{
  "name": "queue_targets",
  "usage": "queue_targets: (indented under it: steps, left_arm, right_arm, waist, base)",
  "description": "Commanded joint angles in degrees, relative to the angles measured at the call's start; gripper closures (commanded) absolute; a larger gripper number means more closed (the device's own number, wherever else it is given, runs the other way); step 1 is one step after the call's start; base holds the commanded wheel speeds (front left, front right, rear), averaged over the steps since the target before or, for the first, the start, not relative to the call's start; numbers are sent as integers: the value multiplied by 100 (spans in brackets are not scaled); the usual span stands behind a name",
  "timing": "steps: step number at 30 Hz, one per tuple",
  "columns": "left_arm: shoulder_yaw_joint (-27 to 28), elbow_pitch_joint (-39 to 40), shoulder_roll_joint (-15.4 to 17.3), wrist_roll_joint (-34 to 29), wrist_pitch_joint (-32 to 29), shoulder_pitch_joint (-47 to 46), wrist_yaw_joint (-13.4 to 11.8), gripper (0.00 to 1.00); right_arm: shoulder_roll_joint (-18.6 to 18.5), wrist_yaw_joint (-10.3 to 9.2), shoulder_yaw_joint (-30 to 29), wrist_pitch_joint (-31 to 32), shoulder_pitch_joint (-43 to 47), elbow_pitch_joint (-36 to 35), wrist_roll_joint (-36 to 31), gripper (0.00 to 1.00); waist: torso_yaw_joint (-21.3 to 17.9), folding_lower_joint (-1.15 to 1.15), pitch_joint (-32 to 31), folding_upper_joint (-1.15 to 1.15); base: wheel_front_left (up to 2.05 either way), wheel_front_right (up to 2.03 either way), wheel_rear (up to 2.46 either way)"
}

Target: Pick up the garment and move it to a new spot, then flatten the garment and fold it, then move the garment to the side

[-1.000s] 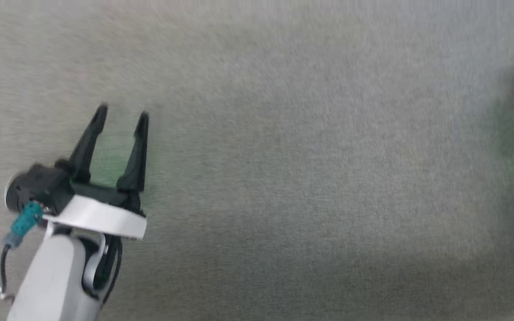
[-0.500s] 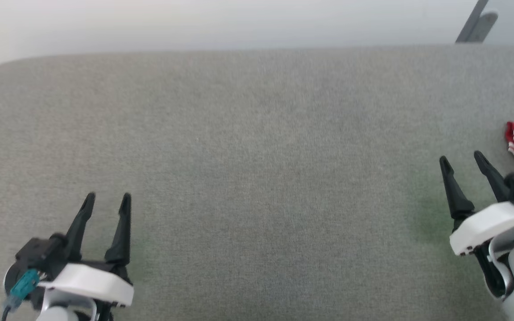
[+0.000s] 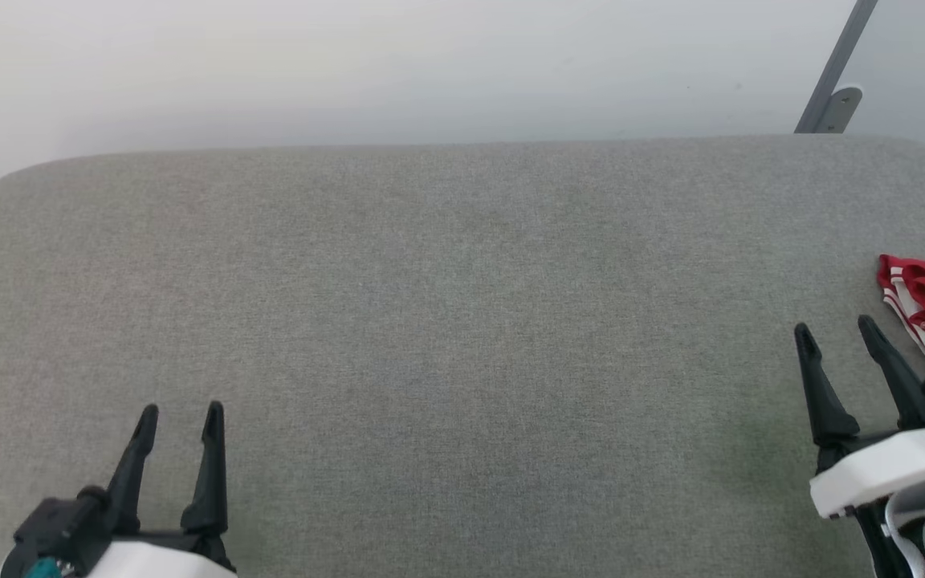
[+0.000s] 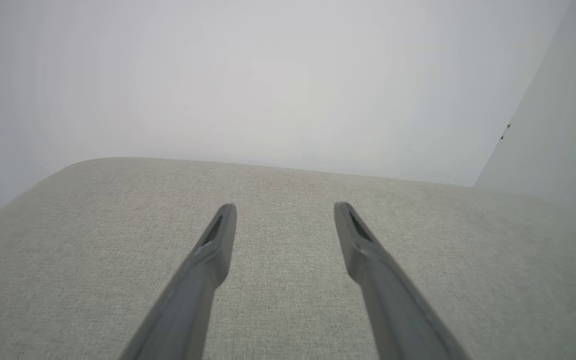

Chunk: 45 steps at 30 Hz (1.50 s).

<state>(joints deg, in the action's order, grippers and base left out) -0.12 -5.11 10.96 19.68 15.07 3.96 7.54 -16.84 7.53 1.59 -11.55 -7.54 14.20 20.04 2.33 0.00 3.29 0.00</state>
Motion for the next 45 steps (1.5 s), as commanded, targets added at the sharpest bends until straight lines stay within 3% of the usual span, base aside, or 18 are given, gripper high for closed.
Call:
queue_targets:
  steps: [1, 10, 30, 31, 35, 45]
  left_arm:
    - [24, 58, -11, -29, 13, 110, -14, 0]
    - [111, 202, -64, -56, 13, 288, -14, 0]
    - [150, 198, -88, -91, 13, 129, -14, 0]
    - [144, 193, -76, -21, 0, 204, 0, 100]
    - [98, 25, -179, 40, -25, 244, 1, 100]
    - [114, -86, -216, 1086, -265, 76, -8, 100]
  right_arm:
    - [56, -10, -70, 50, 130, -135, -42, 0]
    - [302, -9, -349, 347, 551, -663, -131, 0]
    - [501, -9, -292, 448, 506, -883, -155, 0]
    - [483, -1, -293, 465, 545, -865, -145, 100]
    - [571, 0, -281, 482, 620, -683, -96, 100]
    - [681, -1, -354, 664, 546, -598, 909, 100]
  waist:
    - [3, 0, -13, 0]
    - [30, 0, -38, 0]
    - [0, 0, 135, 0]
    - [4, 0, 135, 0]
    - [1, 0, 144, 0]
    - [-18, 0, 108, 0]
  base:
    - [0, 0, 0]
    - [0, 0, 0]
    - [0, 0, 0]
    - [0, 0, 0]
    - [0, 0, 0]
    - [0, 0, 0]
